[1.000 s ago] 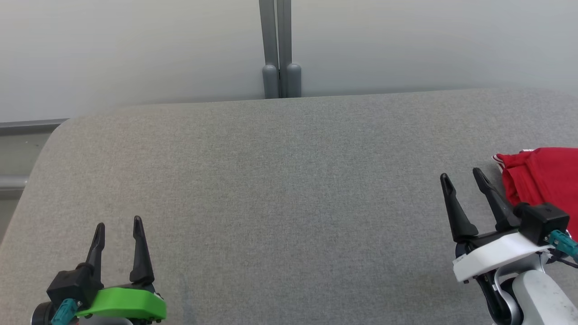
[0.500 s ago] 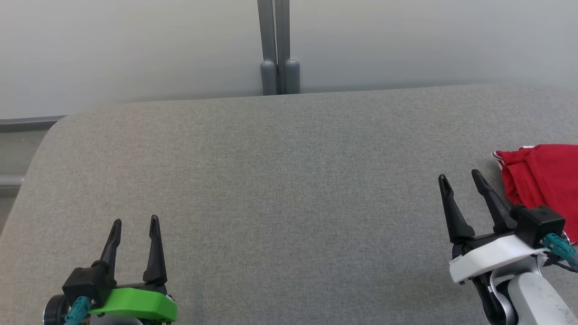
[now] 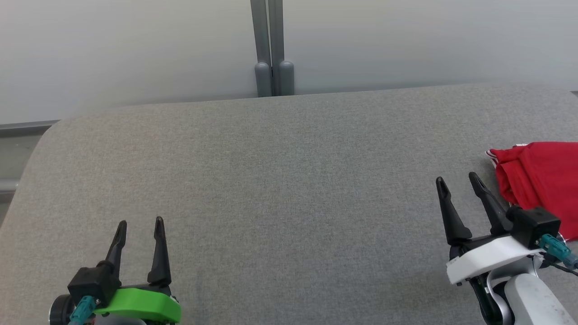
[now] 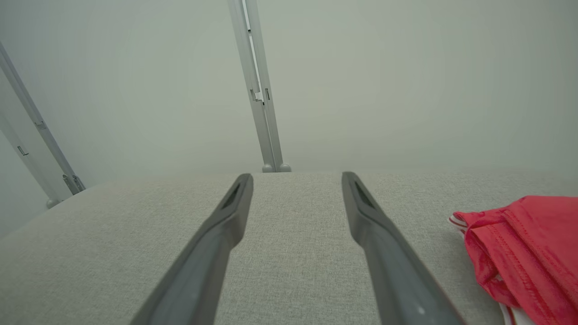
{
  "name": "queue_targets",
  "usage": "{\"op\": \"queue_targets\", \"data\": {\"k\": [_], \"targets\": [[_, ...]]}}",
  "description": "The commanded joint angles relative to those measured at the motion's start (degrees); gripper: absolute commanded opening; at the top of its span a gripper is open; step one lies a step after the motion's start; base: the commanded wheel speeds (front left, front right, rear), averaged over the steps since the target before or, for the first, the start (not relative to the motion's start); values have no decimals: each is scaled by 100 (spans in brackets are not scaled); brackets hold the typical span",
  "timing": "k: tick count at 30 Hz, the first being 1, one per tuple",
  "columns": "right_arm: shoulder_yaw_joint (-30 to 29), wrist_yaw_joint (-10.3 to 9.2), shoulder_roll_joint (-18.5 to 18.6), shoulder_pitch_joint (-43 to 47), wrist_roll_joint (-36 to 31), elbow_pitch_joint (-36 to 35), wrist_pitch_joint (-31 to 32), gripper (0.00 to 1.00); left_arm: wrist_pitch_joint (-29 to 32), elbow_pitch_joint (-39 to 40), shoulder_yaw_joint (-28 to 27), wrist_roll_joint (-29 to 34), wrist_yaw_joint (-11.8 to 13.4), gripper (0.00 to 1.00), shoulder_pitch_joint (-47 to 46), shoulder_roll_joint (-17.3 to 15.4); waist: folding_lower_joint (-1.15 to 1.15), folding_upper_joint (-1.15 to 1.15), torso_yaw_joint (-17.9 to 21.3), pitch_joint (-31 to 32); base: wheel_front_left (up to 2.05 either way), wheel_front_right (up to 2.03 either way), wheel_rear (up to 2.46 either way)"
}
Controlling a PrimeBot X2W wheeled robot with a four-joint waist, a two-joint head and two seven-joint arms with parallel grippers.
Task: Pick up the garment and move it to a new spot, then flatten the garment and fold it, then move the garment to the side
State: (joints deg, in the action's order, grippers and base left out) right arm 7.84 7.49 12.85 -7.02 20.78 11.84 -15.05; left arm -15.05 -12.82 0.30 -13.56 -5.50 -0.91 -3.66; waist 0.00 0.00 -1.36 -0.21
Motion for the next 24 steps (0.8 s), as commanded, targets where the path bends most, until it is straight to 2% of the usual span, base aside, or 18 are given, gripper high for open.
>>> {"op": "queue_targets", "data": {"k": [1, 6, 24], "targets": [[6, 0, -7, 0, 1, 4, 0, 0, 0, -22, 14, -2, -6, 0, 0, 3, 0, 0, 3, 1, 0, 0, 0], [30, 0, -118, 172, 101, 193, 29, 0, 70, -262, -4, -86, -7, 0, 84, 57, 0, 0, 6, 2, 0, 0, 0], [-291, 0, -300, 139, 1759, 191, 503, 0, 554, -218, -164, -1894, -55, 0, -72, 60, 0, 0, 25, 2, 0, 0, 0]]}}
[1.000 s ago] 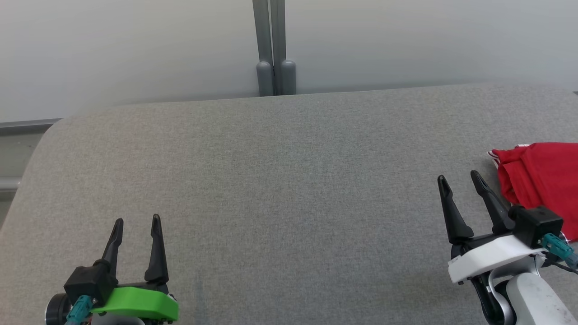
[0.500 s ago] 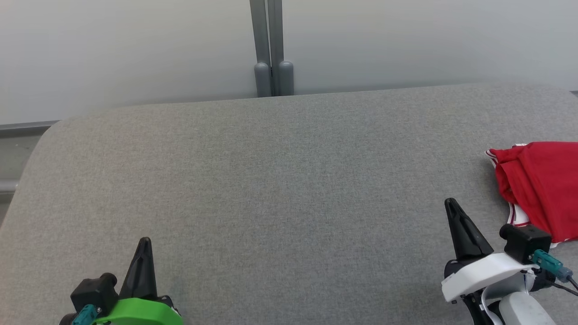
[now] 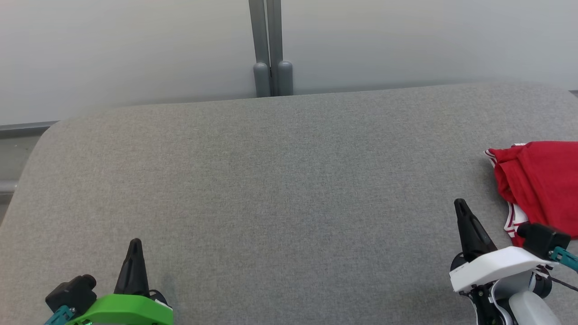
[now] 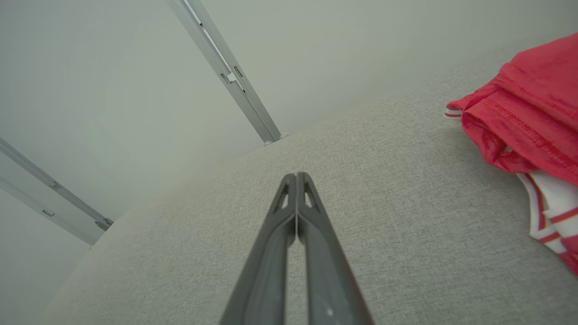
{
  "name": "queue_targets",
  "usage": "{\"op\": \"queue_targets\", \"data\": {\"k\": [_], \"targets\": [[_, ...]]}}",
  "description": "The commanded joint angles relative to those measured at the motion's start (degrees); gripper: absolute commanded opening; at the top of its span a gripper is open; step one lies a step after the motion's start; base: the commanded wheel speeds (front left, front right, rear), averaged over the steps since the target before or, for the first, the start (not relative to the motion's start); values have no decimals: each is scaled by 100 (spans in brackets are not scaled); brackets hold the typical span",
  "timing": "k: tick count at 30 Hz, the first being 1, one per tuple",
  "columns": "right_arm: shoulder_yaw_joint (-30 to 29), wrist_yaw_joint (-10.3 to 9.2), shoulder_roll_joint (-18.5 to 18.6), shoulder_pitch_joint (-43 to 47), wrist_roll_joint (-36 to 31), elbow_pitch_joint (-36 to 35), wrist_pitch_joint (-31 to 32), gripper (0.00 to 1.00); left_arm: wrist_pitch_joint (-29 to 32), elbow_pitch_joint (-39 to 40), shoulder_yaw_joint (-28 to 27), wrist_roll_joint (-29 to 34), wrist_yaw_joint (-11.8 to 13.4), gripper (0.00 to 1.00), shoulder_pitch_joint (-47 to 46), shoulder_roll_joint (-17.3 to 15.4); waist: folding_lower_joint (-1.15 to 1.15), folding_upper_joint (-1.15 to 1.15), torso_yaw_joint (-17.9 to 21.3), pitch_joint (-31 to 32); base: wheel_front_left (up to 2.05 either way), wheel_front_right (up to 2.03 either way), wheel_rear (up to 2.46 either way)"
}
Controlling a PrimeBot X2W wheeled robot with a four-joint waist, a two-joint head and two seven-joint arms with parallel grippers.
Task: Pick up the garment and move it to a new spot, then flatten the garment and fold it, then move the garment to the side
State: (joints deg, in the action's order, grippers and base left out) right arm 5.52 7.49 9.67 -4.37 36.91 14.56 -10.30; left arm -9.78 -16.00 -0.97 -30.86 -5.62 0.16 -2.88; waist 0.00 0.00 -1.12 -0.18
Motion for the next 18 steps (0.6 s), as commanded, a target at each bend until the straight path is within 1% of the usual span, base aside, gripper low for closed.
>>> {"op": "queue_targets", "data": {"k": [1, 18], "targets": [[-73, 0, 9, -127, 218, -81, 50, 0, 48, 102, -43, -241, -46, 0, -186, -18, 0, 0, 1, 0, 0, 0, 0], [-329, 0, -138, -155, 1485, -84, 424, 0, 417, 133, -165, -1630, -81, 0, -307, -15, 0, 0, 19, 0, 0, 0, 0]]}}
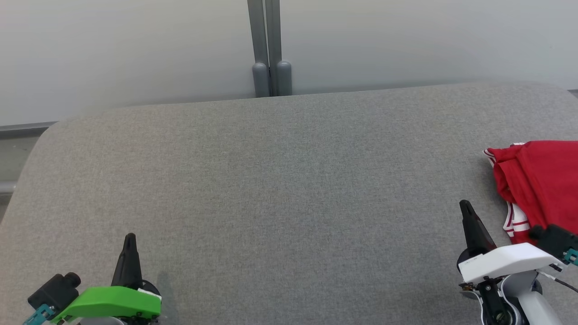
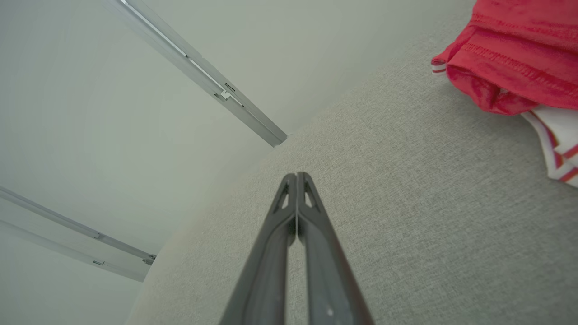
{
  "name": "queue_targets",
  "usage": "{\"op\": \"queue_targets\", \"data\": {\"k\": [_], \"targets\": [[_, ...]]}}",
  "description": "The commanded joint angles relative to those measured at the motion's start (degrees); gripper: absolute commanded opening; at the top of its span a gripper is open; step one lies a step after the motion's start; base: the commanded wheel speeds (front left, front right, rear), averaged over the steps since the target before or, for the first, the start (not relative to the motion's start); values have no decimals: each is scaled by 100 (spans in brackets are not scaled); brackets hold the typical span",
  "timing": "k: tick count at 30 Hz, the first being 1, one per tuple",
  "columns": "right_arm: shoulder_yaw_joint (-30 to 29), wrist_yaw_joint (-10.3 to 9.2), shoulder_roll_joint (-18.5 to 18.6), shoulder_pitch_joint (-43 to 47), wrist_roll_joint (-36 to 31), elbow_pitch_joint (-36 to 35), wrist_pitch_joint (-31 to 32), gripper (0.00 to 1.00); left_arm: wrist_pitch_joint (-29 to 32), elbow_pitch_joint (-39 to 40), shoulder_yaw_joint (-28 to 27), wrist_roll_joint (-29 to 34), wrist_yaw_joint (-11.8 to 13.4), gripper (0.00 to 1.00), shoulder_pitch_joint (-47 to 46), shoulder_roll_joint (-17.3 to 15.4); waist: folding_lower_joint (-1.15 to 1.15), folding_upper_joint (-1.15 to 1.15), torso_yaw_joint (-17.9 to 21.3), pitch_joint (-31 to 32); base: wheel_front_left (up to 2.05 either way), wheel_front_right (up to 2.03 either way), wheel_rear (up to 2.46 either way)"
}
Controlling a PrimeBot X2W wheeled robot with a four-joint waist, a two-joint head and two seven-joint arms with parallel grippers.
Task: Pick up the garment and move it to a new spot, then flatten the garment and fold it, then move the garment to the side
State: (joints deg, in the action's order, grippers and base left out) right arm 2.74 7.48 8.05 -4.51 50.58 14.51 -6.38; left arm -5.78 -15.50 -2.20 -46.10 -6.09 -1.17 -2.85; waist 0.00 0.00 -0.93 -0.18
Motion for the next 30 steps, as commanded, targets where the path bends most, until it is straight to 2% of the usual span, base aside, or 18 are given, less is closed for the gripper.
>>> {"op": "queue_targets", "data": {"k": [1, 30], "targets": [[-66, 1, 15, -142, 192, -78, 52, 0, 39, 84, -49, -189, -36, 0, -180, -19, 0, 0, 1, 0, 0, 0, 0], [-415, 2, -194, -172, 1860, -79, 558, 0, 538, 118, -218, -2035, -85, 0, -338, -15, 0, 0, 31, 0, 0, 0, 0]]}}
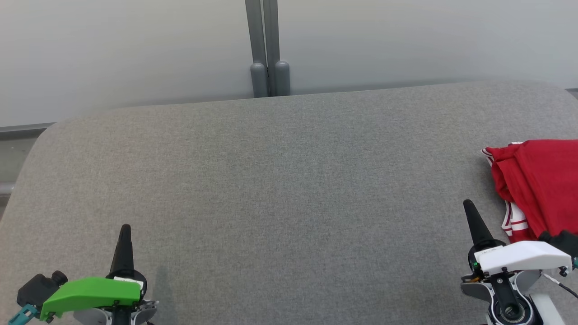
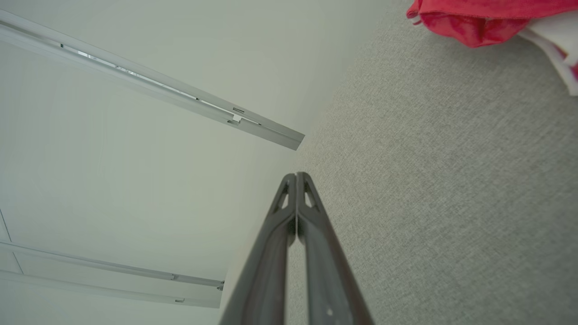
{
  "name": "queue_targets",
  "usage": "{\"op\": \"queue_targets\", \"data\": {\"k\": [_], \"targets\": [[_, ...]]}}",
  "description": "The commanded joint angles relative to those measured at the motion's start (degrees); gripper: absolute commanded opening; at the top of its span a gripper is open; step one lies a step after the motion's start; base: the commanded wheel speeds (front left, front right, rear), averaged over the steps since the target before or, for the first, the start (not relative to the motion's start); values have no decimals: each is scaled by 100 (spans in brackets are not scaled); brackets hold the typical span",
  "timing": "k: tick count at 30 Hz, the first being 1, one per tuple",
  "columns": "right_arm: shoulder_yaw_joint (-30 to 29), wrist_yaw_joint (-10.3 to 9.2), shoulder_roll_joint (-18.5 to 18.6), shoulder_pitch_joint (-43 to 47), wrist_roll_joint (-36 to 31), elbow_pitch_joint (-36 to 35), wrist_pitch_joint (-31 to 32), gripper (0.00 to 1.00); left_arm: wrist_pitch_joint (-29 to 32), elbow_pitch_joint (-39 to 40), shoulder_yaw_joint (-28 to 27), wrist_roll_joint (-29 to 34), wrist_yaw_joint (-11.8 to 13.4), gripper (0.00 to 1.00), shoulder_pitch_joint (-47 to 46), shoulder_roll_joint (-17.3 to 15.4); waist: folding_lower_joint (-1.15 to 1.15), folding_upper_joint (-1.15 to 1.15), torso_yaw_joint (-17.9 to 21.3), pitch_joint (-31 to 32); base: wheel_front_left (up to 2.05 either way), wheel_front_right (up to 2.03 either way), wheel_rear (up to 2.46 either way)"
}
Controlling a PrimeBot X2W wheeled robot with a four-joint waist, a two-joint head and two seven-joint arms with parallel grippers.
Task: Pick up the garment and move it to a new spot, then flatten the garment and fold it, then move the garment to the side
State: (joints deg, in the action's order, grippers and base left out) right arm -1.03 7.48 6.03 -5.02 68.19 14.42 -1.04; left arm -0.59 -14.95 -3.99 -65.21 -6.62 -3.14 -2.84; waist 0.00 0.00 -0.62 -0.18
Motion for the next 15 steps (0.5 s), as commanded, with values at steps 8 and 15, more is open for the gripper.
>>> {"op": "queue_targets", "data": {"k": [8, 15], "targets": [[-124, 2, -47, -128, 494, -69, 149, 0, 142, 72, -78, -562, -41, 0, -177, -14, 0, 0, 9, 0, 0, 0, 0], [-193, 2, -84, -128, 817, -67, 250, 0, 239, 78, -107, -917, -53, 0, -208, -13, 0, 0, 16, 0, 0, 0, 0]]}}
